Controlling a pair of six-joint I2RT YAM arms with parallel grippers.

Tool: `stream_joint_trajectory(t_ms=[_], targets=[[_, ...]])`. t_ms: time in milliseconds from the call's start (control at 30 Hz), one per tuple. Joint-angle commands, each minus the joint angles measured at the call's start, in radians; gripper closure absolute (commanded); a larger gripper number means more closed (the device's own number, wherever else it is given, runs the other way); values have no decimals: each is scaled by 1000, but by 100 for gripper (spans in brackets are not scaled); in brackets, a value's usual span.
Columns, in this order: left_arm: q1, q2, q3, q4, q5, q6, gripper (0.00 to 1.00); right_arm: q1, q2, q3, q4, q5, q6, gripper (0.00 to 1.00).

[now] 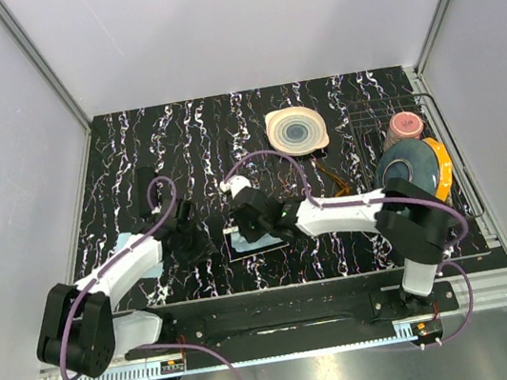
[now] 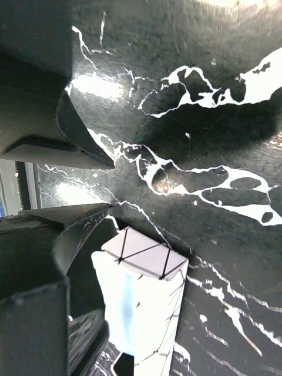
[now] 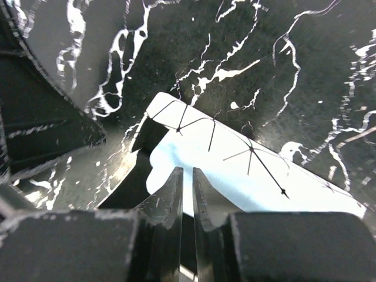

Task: Organize the sunglasses
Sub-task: Smooth out the folded cleaning cloth near the sunglasses case.

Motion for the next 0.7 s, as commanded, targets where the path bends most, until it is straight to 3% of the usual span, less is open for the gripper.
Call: stream_joint_trajectory(t_ms=[0,233,433,667], targets=[[-2,-114,101,-79,-84,37,65,3,-150,11,-114,52,-20,83],[-22,-160,154,11,-38,82,65,-13,-170,-34,-168,36,5,84],[-111,-77,188,104,5,117,66,-54,-143,-49,-175,3,29,85],[-171,59,211,149,-49,123,68,-83,-68,-46,-145,-24,13,90]])
